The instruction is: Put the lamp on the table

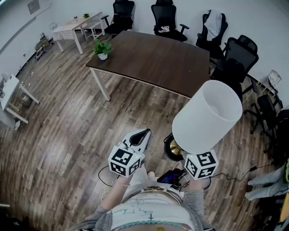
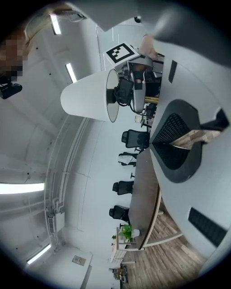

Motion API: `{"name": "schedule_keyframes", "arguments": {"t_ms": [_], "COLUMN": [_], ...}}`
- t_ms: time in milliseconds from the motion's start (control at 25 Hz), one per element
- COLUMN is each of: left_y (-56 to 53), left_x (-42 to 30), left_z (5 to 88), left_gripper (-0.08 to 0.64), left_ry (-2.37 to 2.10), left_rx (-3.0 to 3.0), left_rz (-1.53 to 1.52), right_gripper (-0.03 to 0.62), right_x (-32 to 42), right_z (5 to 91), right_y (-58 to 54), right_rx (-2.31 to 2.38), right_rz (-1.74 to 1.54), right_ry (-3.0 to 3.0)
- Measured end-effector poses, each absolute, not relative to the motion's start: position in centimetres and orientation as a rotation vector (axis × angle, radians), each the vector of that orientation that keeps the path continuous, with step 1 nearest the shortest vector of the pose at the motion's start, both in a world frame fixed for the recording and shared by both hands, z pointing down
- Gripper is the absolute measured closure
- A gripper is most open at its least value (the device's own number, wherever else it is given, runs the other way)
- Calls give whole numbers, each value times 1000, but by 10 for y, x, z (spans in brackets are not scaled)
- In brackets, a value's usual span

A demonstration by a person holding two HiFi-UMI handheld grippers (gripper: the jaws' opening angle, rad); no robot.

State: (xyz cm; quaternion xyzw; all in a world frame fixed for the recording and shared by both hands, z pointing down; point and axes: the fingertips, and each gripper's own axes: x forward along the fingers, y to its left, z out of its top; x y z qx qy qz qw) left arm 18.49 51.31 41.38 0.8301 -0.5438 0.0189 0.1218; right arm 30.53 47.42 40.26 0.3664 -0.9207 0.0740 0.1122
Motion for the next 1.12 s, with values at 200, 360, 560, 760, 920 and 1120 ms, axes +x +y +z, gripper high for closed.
{"name": "schedule_keyframes", "arguments": {"t_ms": [200, 360, 560, 760, 920, 1120], "left_y": [501, 482, 456, 428, 403, 373], "left_x": [178, 175, 166, 153, 145, 139], "left_z": [418, 422, 423, 427, 430, 436], "left_gripper": [548, 549, 549, 549, 549, 549], "left_ry": [-1577, -1555, -1528, -1497, -1471, -1419], "left_rx": [2423, 2431, 2452, 2461, 2470, 2496], "left_rz": [59, 56, 60, 72, 80, 86], "right_gripper": [560, 560, 560, 560, 560, 560], "right_x": [300, 296, 283, 266, 252, 238], "right_z": [406, 408, 410, 411, 411, 413], "right_y": [464, 447, 425, 399, 378, 351], "right_rx": [1084, 1100, 1104, 1113, 1109, 1127], "right_rz": [226, 229, 222, 220, 227, 222], "right_ry": [-2699, -2688, -2675, -2678, -2693, -2685]}}
